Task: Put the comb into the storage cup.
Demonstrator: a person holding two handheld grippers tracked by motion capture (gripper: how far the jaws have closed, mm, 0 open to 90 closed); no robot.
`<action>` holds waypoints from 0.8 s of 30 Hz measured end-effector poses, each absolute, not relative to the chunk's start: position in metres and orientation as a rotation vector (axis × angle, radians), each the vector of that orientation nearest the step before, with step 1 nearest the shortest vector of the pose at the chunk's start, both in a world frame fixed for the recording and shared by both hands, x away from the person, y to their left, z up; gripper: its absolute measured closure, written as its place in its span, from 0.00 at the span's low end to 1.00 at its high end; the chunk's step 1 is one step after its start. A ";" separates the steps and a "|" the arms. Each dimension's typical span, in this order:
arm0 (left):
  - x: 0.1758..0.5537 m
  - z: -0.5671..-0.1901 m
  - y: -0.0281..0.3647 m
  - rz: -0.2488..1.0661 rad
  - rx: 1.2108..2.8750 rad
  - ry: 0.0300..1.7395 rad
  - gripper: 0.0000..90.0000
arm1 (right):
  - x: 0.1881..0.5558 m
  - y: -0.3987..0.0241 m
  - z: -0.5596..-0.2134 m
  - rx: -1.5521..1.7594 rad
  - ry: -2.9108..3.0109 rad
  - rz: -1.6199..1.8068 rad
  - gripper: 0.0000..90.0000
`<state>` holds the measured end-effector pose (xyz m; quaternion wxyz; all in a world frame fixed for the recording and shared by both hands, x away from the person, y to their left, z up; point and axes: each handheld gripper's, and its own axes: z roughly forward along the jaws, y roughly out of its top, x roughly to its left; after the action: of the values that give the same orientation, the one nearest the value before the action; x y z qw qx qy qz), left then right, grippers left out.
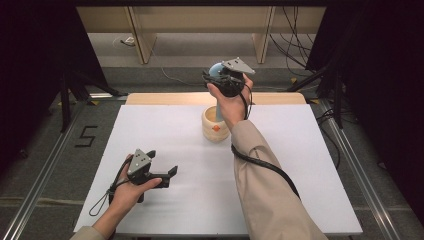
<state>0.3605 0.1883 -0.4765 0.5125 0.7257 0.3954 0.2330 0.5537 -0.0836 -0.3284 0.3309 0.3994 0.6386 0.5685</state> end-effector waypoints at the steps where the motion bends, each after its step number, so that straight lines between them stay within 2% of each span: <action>1: 0.361 -0.477 0.188 0.561 1.745 0.952 0.01 | 0.554 -0.084 -0.329 1.044 1.670 1.486 0.28; 24: 0.360 -0.477 0.187 0.561 1.751 0.947 0.01 | 0.556 -0.083 -0.337 1.054 1.677 1.480 0.28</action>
<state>0.3603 0.1872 -0.4772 0.5115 0.7275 0.3936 0.2330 0.5556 -0.0835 -0.3374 0.3287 0.4026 0.6406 0.5653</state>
